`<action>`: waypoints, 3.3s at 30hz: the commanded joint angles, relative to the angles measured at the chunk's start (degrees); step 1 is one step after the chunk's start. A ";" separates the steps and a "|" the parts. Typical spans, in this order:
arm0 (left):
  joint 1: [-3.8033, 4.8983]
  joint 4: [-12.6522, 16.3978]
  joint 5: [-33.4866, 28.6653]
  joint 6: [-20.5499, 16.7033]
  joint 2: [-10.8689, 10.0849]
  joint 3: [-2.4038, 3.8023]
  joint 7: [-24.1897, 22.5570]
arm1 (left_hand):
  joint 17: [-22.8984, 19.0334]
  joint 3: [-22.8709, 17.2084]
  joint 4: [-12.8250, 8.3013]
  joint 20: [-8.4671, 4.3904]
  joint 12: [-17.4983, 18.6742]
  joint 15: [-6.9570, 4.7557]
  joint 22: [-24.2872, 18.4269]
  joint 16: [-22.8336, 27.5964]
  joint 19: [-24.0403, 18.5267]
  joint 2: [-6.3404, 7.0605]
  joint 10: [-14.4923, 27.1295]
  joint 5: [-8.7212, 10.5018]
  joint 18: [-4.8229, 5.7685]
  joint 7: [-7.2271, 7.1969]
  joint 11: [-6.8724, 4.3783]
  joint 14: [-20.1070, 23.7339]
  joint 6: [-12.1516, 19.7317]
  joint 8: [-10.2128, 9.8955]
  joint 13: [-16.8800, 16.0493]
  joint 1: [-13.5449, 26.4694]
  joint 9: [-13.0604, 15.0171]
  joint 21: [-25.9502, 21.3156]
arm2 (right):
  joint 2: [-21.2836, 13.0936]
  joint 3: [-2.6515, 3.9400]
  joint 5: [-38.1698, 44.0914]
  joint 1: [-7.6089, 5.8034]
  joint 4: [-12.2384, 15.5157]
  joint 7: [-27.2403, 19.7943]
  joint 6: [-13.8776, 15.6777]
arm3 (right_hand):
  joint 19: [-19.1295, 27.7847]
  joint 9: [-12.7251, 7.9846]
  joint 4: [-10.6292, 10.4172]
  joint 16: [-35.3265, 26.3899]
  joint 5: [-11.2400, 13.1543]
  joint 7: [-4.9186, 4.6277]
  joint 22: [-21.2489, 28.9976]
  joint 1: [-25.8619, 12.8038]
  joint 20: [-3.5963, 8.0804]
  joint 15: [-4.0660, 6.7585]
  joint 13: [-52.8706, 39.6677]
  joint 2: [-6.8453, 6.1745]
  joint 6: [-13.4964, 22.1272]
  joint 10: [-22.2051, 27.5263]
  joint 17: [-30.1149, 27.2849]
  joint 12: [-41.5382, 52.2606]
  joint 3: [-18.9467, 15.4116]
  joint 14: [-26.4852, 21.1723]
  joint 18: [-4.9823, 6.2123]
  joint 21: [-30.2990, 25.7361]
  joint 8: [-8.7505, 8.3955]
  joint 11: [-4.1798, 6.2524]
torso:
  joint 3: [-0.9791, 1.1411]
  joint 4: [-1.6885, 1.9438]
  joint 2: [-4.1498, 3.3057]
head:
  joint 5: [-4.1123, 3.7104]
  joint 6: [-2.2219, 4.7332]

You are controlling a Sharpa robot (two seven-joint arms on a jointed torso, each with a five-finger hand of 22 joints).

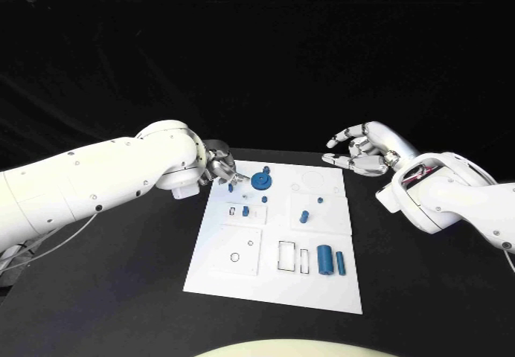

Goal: Assemble the parts on the task board

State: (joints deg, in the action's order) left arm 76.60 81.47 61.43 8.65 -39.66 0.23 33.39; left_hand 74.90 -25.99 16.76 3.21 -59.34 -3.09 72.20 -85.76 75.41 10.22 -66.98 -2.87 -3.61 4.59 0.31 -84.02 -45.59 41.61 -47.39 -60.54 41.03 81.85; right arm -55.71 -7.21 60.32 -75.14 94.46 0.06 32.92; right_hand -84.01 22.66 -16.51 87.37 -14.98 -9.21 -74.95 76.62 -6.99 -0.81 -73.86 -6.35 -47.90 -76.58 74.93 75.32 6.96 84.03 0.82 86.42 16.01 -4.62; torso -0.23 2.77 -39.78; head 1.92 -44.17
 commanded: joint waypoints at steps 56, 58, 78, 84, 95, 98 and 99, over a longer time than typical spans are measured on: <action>-0.66 -22.16 -1.94 8.14 10.01 -2.94 -5.61 | 6.63 3.98 0.03 1.92 5.62 2.10 -1.73 0.90 -1.39 -0.30 5.67 -0.17 -1.08 2.19 2.20 -3.01 1.57 -5.28 8.34 -1.78 -5.40 -1.37 | 0.89 0.00 0.22 0.05 -0.18 -0.46 0.07 | -3.18 0.04 -0.21 -0.42 -0.31 0.00 -12.02 -0.76 0.53 0.50 0.34 0.10 -0.25 0.56 7.04 -0.45 -0.03 4.04 0.35 -0.31 0.41 0.16 | -0.06 -0.09 -0.10 | 0.20 -0.29; -0.73 -22.26 -1.94 8.07 10.07 -2.96 -5.53 | 6.70 4.00 0.01 1.93 5.60 2.09 -1.65 0.85 -1.32 -0.41 5.68 -0.17 -1.07 2.17 2.18 -3.03 1.47 -5.25 8.38 -1.92 -5.45 -1.33 | 0.87 0.00 0.22 0.05 -0.19 -0.47 0.08 | -3.18 0.04 -0.21 -0.42 -0.31 0.00 -12.02 -0.76 0.53 0.50 0.34 0.10 -0.25 0.56 7.04 -0.45 -0.03 4.04 0.35 -0.31 0.41 0.16 | -0.07 -0.07 -0.06 | 0.26 -0.34; -0.82 -22.10 -4.49 7.33 10.27 -3.00 -5.16 | 7.22 -0.43 -0.62 1.80 5.15 1.57 -1.06 0.33 -0.97 -4.03 6.20 -0.19 -0.97 1.54 1.58 -3.18 0.21 -3.94 9.34 -9.40 -6.15 -1.13 | 0.88 0.00 0.22 0.05 -0.20 -0.10 0.11 | -3.15 0.03 -0.20 -0.48 -0.45 0.05 -11.98 -0.97 0.57 0.55 0.35 0.57 -0.32 0.52 6.97 -0.46 0.22 4.03 0.36 -0.37 0.56 0.21 | -0.02 -0.02 0.00 | 0.16 -0.40; -0.82 -21.90 -4.48 6.68 10.17 -3.00 -5.15 | 7.41 -3.65 -1.24 1.60 3.94 1.21 -0.83 0.15 -0.91 -4.64 5.41 -0.15 -0.94 1.04 1.14 -3.24 0.21 -2.46 8.46 -13.71 -5.82 -1.08 | 0.93 0.00 0.22 0.05 -0.17 0.06 0.37 | -3.10 0.01 -0.21 -0.55 -0.33 0.07 -11.92 -1.02 0.60 0.58 0.39 1.02 -0.31 0.52 6.86 -0.50 0.50 4.00 0.39 -0.47 0.62 0.24 | -0.02 -0.08 -0.10 | 0.37 -0.44; -0.82 -21.88 -4.43 7.00 10.14 -2.99 -5.16 | 8.07 -10.08 -3.99 1.25 2.16 0.62 -0.05 -0.35 -0.45 -4.16 3.54 -0.09 -0.79 0.33 0.46 -3.51 0.63 0.40 6.89 -18.23 -4.45 -0.73 | 0.71 0.00 0.22 0.05 -0.01 0.08 0.67 | -3.11 0.00 -0.22 -0.54 -0.23 0.07 -11.93 -1.08 0.61 0.59 0.35 1.11 -0.30 0.48 6.89 -0.47 0.54 4.01 0.38 -0.46 0.63 0.24 | 0.12 -0.04 0.06 | 0.25 -0.47; -0.82 -21.80 -4.56 6.66 10.05 -2.98 -5.28 | 8.09 -11.85 -4.71 1.18 2.10 0.60 0.02 -0.38 -0.43 -3.67 3.29 -0.11 -0.79 0.38 0.46 -3.52 0.93 0.89 6.87 -18.53 -4.17 -0.70 | 0.65 0.00 0.22 0.04 0.03 0.06 0.72 | -3.10 0.00 -0.23 -0.55 -0.21 0.07 -11.92 -1.11 0.61 0.59 0.33 1.13 -0.31 0.46 6.87 -0.44 0.54 4.01 0.39 -0.48 0.64 0.24 | 0.07 0.01 0.07 | 0.25 -0.41; -0.82 -21.72 -4.73 6.38 9.97 -2.98 -5.35 | 8.00 -12.62 -4.86 1.15 2.09 0.64 0.08 -0.34 -0.40 -3.52 3.18 -0.07 -0.78 0.42 0.49 -3.49 0.99 1.11 6.91 -18.41 -4.05 -0.67 | 0.64 0.00 0.22 0.04 0.04 0.07 0.73 | -3.10 0.00 -0.23 -0.55 -0.21 0.07 -11.92 -1.11 0.61 0.59 0.33 1.13 -0.31 0.46 6.87 -0.44 0.54 4.01 0.39 -0.48 0.64 0.24 | 0.07 0.02 0.07 | 0.30 -0.38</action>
State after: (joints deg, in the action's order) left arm 75.77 59.54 57.34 15.57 -29.68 -2.78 28.54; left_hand 74.90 -33.79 16.43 4.41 -56.93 -2.06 72.22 -85.91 74.63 6.74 -63.42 -2.85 -3.94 4.98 0.91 -83.91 -45.05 41.28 -40.53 -78.51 35.15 80.93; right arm -55.06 -7.21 60.30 -75.13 94.39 0.18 33.38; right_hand -83.94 22.66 -16.74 87.15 -15.20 -9.21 -74.93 75.71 -6.63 -0.60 -73.56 -5.43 -47.90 -76.36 74.92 75.07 7.20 83.82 0.82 86.13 16.39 -4.40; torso -0.15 2.68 -39.74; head 2.18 -44.64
